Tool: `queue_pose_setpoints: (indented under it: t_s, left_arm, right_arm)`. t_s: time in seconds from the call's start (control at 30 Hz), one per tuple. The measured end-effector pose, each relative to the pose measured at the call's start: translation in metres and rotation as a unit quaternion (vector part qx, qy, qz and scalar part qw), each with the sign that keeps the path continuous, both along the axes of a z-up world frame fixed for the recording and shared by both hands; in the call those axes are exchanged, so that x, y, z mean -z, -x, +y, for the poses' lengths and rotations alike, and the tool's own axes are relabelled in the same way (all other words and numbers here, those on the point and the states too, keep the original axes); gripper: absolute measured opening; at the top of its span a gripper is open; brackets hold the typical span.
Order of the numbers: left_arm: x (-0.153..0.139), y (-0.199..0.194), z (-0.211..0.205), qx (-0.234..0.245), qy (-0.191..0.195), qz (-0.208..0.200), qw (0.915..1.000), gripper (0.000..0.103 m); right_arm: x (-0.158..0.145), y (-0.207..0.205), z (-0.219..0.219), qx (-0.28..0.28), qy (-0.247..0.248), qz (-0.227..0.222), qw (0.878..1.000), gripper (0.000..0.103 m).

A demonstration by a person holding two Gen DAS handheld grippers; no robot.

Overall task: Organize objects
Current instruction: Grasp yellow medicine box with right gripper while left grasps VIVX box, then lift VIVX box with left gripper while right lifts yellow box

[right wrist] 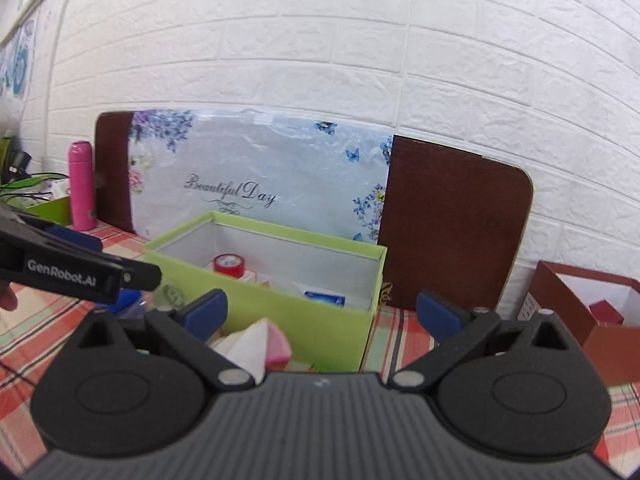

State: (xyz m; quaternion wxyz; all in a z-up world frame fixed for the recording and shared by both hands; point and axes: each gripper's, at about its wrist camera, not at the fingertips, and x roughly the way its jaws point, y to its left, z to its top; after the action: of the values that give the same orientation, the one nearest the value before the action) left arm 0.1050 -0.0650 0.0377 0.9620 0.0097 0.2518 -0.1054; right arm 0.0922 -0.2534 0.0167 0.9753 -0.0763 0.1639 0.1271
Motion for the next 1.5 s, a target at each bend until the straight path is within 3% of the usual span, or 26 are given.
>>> queue_pose_setpoints:
  t_s: [0.2, 0.4, 0.6, 0.77, 0.87, 0.93, 1.0, 1.1, 1.27, 1.33, 1.37, 1.5]
  left_arm:
    - [0.03, 0.037, -0.001, -0.011, -0.004, 0.015, 0.9998, 0.082]
    - [0.059, 0.05, 0.017, -0.038, -0.004, 0.047, 0.9982, 0.082]
    - [0.075, 0.05, 0.037, -0.025, 0.015, 0.078, 0.9965, 0.082]
    - [0.074, 0.049, 0.04, -0.017, 0.016, 0.074, 0.997, 0.082]
    - [0.069, 0.04, 0.04, -0.011, 0.018, 0.067, 0.9975, 0.082]
    - [0.066, 0.031, 0.037, -0.006, 0.012, 0.058, 0.9982, 0.082]
    - [0.064, 0.018, 0.034, -0.009, 0.002, 0.049, 0.9988, 0.082]
    - [0.065, -0.005, 0.03, -0.004, 0.001, 0.048, 0.9988, 0.082]
    - [0.072, -0.034, 0.025, -0.007, -0.005, 0.061, 0.9981, 0.081]
    - [0.074, -0.039, 0.023, 0.001, -0.005, 0.067, 0.9977, 0.068]
    - [0.075, -0.041, 0.023, 0.007, -0.005, 0.073, 0.9973, 0.046]
    - [0.072, -0.025, 0.025, 0.013, 0.003, 0.076, 0.997, 0.041]
  right_arm:
    - [0.028, 0.047, -0.007, -0.006, -0.024, 0.002, 1.0, 0.103]
    - [0.06, 0.057, -0.009, -0.036, -0.016, 0.03, 0.999, 0.103]
    - [0.083, 0.028, -0.009, -0.087, 0.031, 0.065, 0.994, 0.103]
    - [0.091, -0.01, -0.012, -0.132, 0.058, 0.083, 0.986, 0.103]
    - [0.092, -0.03, -0.015, -0.157, 0.04, 0.115, 0.98, 0.103]
    - [0.091, -0.038, -0.018, -0.149, 0.017, 0.148, 0.978, 0.103]
    - [0.089, -0.036, -0.024, -0.132, -0.024, 0.174, 0.976, 0.091]
    - [0.091, -0.014, -0.024, -0.102, -0.023, 0.168, 0.98, 0.083]
    - [0.087, 0.028, -0.022, -0.042, -0.058, 0.179, 0.981, 0.08]
    - [0.084, 0.042, -0.019, -0.019, -0.074, 0.182, 0.98, 0.078]
    - [0.084, 0.049, -0.018, -0.015, -0.086, 0.184, 0.979, 0.078]
    - [0.085, 0.069, -0.014, 0.005, -0.107, 0.18, 0.978, 0.08]
